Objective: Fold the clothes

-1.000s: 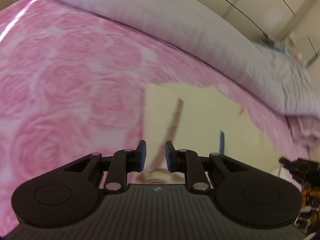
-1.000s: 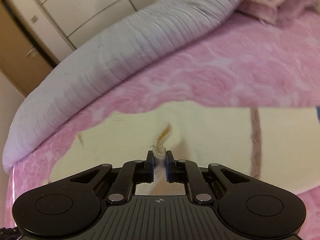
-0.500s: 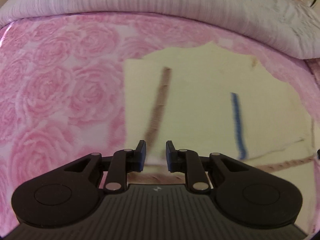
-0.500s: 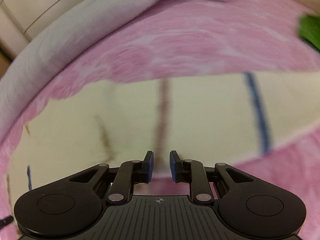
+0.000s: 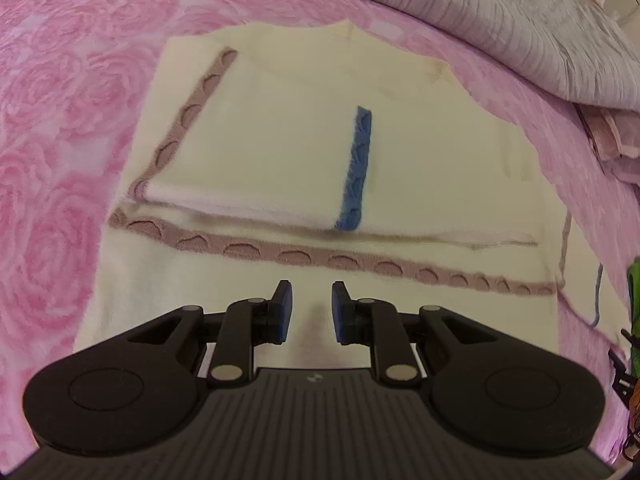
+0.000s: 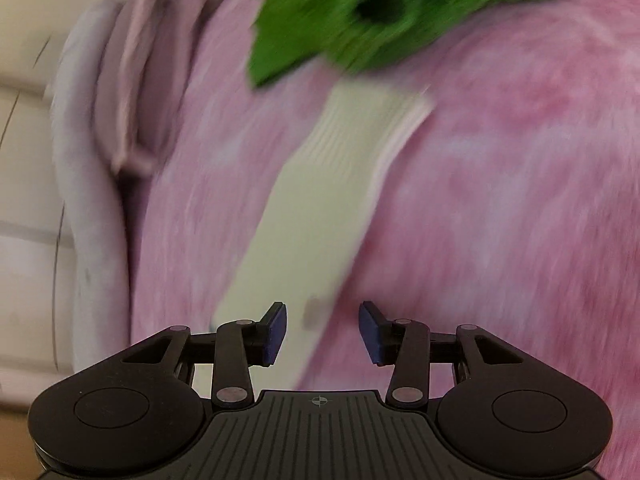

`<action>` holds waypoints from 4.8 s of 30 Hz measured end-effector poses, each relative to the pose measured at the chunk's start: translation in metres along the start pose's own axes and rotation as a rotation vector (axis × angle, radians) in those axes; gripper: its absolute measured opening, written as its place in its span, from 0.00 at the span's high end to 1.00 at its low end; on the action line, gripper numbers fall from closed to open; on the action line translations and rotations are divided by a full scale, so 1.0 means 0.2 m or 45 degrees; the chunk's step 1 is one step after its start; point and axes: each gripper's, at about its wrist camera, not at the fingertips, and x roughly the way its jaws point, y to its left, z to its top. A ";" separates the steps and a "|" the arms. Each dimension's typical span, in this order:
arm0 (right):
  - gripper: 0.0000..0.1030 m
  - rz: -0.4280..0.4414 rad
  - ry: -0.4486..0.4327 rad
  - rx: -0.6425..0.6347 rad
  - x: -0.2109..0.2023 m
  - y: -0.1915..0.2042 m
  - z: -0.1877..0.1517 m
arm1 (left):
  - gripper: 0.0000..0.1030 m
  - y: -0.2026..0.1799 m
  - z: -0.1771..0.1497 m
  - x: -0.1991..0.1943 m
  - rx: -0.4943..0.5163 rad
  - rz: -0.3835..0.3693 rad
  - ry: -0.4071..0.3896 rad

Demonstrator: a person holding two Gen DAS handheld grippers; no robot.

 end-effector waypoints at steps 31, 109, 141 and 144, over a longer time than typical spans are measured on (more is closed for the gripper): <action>0.53 -0.255 0.541 -1.967 -0.06 0.61 -1.64 | 0.66 0.14 -0.11 0.13 -0.453 -0.377 0.032; 0.52 0.080 0.081 -1.590 -0.98 -0.28 -1.69 | 0.82 0.63 -1.38 -0.71 0.196 -0.095 -0.434; 0.42 0.178 0.062 -1.651 -2.02 -0.64 -2.17 | 0.54 0.06 -2.29 -1.48 0.392 0.164 -0.582; 0.42 0.185 0.059 -1.658 -2.04 -0.65 -2.17 | 0.53 0.06 -2.30 -1.49 0.394 0.160 -0.586</action>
